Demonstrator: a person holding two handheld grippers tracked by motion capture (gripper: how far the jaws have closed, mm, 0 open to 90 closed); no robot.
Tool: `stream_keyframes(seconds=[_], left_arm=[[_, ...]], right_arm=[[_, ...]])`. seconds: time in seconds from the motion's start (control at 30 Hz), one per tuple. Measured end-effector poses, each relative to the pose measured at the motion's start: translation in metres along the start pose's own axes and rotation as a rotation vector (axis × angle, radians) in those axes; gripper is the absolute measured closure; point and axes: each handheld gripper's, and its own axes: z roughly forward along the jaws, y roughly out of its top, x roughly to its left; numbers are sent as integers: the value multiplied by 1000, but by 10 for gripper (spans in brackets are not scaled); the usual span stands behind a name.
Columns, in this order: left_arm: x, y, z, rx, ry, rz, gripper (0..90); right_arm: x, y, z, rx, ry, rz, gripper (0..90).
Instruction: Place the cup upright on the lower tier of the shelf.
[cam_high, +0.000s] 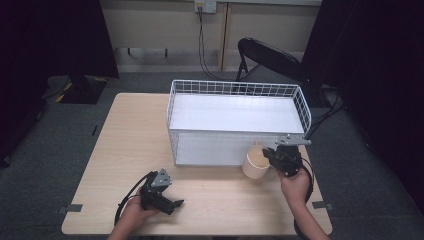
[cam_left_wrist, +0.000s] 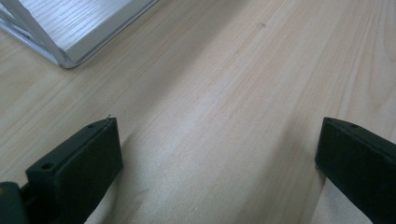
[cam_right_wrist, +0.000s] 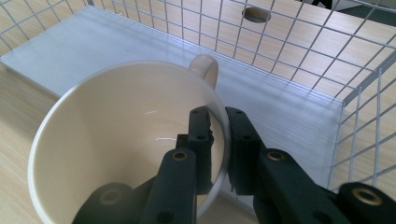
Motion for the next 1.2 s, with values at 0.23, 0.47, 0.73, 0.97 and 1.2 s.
stream_keyframes(seconds=[0.23, 0.47, 0.73, 0.97, 1.2], left_arm=[[0, 0, 0, 0, 0, -1, 0], [0, 0, 0, 0, 0, 0, 0], [0, 0, 0, 0, 0, 0, 0], [0, 0, 0, 0, 0, 0, 0], [0, 0, 0, 0, 0, -1, 0]], right_arm=[[1, 2, 4, -10, -15, 4, 821], [1, 6, 9, -10, -31, 8, 821], [3, 8, 15, -20, -47, 1, 821], [3, 14, 16, -32, -68, -9, 821], [3, 13, 17, -46, -81, -9, 821]])
